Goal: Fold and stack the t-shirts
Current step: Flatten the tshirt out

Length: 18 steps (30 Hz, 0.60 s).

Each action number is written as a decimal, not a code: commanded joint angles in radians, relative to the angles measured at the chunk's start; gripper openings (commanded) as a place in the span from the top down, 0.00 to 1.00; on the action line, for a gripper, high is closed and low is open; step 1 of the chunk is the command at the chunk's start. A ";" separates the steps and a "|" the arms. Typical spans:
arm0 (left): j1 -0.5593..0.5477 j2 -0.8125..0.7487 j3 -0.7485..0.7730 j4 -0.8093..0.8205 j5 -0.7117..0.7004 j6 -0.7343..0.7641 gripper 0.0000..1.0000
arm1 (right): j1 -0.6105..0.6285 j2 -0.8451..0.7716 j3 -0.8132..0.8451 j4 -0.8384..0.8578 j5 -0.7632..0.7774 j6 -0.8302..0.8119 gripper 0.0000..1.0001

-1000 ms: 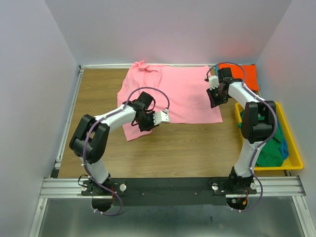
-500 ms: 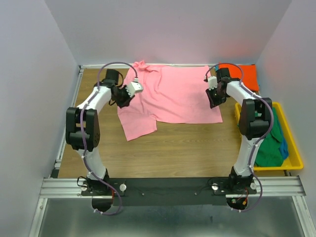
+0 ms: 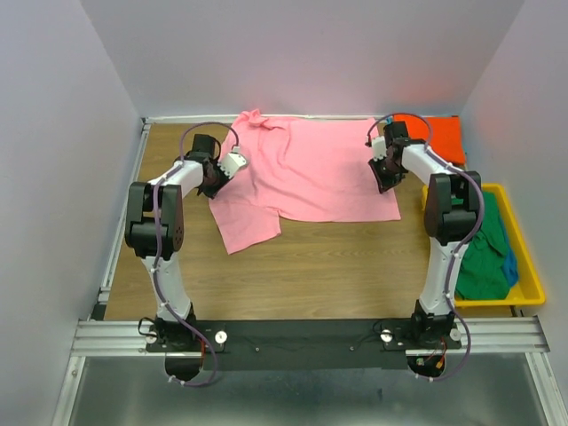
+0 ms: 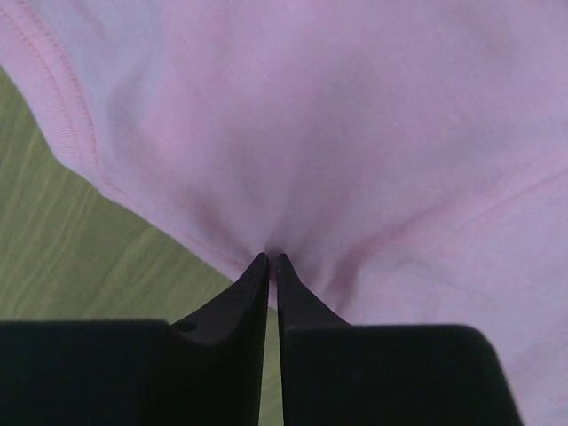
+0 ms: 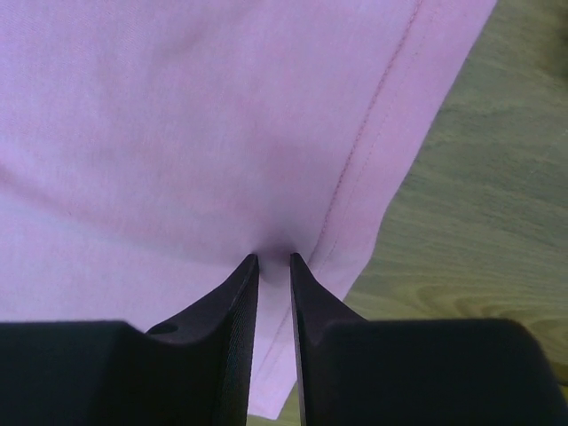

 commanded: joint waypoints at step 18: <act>0.042 -0.263 -0.124 -0.266 0.055 0.005 0.78 | 0.040 -0.145 -0.071 -0.203 -0.073 -0.028 0.70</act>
